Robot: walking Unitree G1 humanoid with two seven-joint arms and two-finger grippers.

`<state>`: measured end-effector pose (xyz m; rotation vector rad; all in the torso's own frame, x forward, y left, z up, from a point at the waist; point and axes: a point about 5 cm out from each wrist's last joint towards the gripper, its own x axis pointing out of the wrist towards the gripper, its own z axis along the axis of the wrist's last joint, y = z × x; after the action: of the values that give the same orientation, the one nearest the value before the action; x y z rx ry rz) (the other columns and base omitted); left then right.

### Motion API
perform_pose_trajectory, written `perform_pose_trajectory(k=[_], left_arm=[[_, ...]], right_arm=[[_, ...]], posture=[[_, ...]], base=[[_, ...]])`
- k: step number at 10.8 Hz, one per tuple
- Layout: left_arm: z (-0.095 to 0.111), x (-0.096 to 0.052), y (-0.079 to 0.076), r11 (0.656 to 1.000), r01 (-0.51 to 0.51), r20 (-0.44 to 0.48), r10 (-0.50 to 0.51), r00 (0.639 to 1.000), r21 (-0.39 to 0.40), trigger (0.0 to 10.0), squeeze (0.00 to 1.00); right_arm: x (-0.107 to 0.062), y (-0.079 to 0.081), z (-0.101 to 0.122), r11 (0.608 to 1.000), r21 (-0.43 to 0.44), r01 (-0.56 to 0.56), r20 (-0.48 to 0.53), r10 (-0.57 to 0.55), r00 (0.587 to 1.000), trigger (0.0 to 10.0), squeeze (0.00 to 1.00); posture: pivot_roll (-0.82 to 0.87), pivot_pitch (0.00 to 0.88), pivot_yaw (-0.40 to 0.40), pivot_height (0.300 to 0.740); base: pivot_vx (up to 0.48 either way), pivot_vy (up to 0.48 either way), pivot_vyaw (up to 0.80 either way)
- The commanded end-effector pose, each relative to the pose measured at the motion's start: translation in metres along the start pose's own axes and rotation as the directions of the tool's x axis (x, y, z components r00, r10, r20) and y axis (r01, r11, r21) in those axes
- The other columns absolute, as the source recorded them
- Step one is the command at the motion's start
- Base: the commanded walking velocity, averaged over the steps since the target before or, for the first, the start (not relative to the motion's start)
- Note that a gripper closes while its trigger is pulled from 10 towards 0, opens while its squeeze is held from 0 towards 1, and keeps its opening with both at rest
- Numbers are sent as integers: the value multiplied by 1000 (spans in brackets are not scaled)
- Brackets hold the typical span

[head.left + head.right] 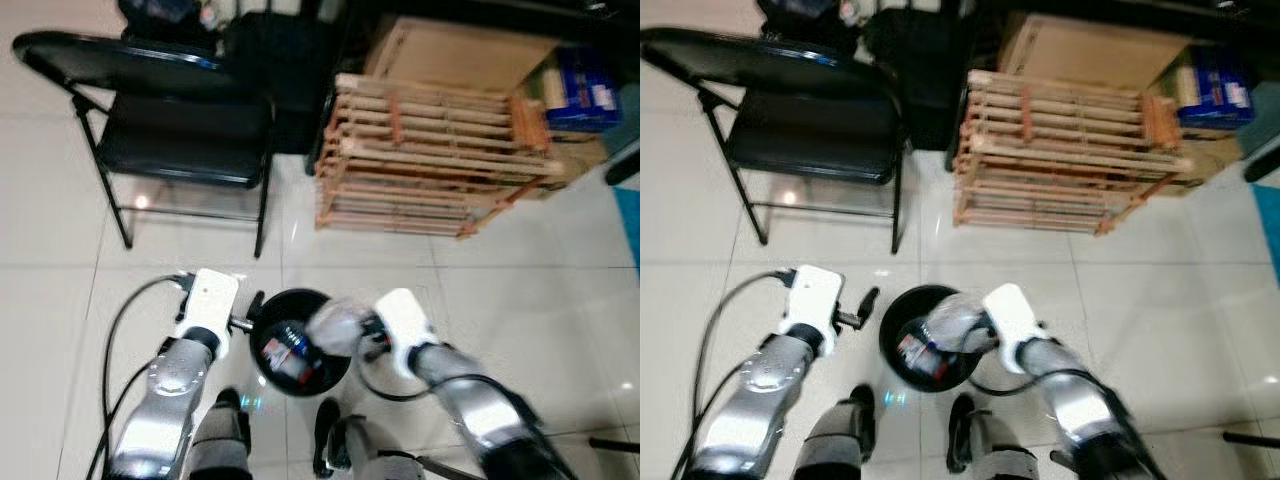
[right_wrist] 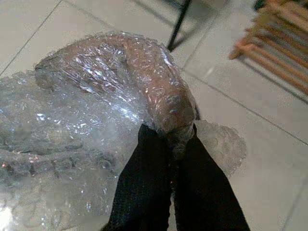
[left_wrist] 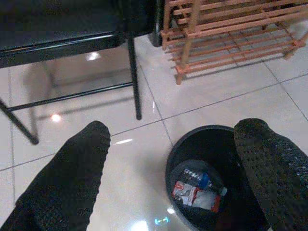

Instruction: Picking trash to rubbish bin

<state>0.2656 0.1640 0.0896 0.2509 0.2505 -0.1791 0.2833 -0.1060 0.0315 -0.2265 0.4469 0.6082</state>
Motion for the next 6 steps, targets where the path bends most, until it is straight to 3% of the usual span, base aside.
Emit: perform_pose_trajectory(k=[1, 6], left_arm=[[-5, -10, -2, 1000, 16, -46, -17, 999, -17, 10000, 1000], [-2, -36, 15, 999, -52, -117, 52, 992, 2, 10000, 1000]], right_arm=[[2, 2, -17, 1000, 1, -17, -54, 17, 998, 10000, 0], [27, 23, -23, 994, -1, -108, -107, 107, 989, 10000, 0]], posture=[[523, 400, -182, 740], [617, 425, -165, 740]], base=[[0, 0, 0], [0, 0, 0]])
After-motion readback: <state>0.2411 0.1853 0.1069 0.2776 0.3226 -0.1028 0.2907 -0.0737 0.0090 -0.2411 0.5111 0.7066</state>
